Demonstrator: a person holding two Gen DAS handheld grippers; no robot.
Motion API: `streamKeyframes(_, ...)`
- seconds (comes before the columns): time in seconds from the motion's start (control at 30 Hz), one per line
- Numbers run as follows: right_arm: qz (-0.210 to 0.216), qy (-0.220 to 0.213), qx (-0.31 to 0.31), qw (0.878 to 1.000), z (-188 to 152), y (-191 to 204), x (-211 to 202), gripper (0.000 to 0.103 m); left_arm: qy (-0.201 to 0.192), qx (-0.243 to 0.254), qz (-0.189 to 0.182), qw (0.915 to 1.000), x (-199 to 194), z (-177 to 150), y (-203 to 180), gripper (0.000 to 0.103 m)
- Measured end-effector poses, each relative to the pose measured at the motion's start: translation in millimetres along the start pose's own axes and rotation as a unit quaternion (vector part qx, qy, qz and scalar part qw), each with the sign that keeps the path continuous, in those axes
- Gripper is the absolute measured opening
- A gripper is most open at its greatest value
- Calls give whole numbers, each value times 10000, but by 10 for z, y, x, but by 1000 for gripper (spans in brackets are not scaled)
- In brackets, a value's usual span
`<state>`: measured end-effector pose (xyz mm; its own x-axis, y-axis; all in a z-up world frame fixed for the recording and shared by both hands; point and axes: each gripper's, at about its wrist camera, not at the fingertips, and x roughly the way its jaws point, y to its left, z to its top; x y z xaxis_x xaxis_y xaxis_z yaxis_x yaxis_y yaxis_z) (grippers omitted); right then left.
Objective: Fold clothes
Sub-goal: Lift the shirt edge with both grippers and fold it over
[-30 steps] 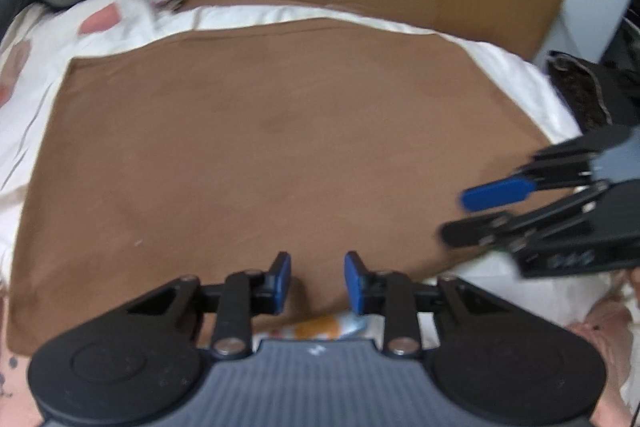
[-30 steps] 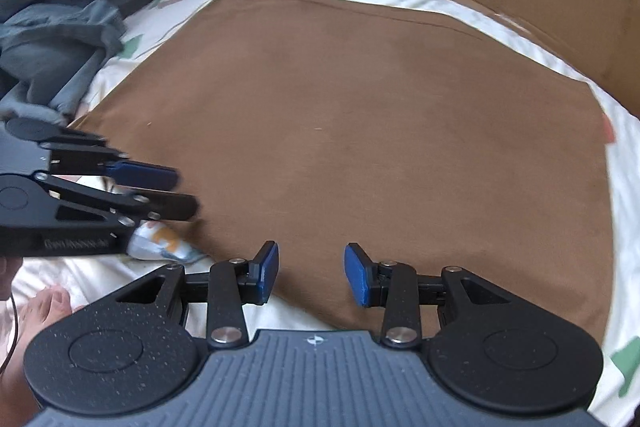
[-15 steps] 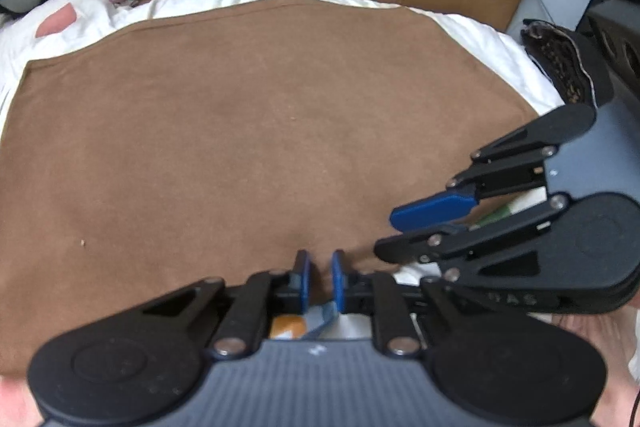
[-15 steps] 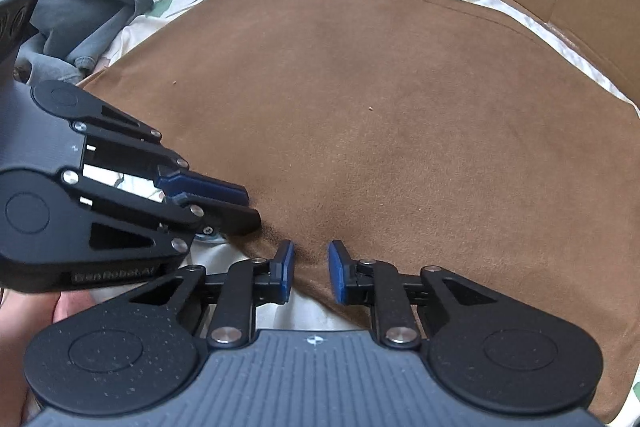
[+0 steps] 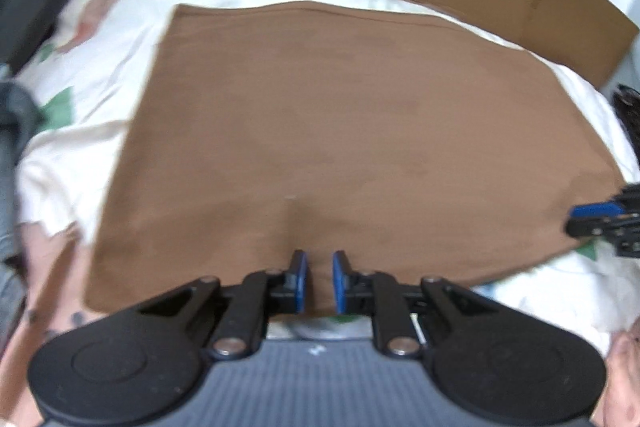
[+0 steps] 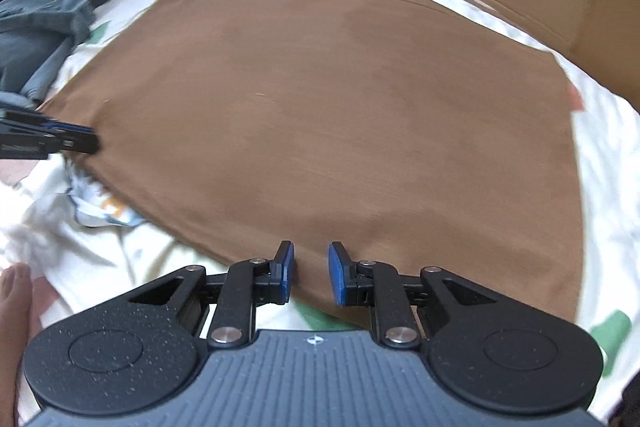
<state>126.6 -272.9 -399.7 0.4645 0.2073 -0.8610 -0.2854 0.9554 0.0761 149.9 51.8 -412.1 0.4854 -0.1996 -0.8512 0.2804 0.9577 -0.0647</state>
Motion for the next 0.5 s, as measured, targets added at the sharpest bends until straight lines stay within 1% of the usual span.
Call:
streamKeyframes(0.13,-145,20,186,9997,-53,-148,-52,25,11,-137,209,9997,-40,-27,153,15)
streamKeyframes(0.17,-189,23,226,9996,-64,-181,-65,25,1,-205,253,9995,-61,-25,199,16)
streamKeyframes(0.2,-232,25,265,9994,-75,-215,-78,25,-13,-274,299,9992,-86,-22,244,19)
streamKeyframes(0.23,-276,28,305,9992,-87,-248,-92,25,-33,-329,352,9988,-116,-26,294,21)
streamKeyframes(0.33,-408,49,416,9983,-129,-364,-126,26,-14,-445,534,9976,-150,-49,426,21)
streamKeyframes(0.5,-634,126,534,9965,-189,-523,-149,25,-14,-1031,744,9919,-239,-95,748,21)
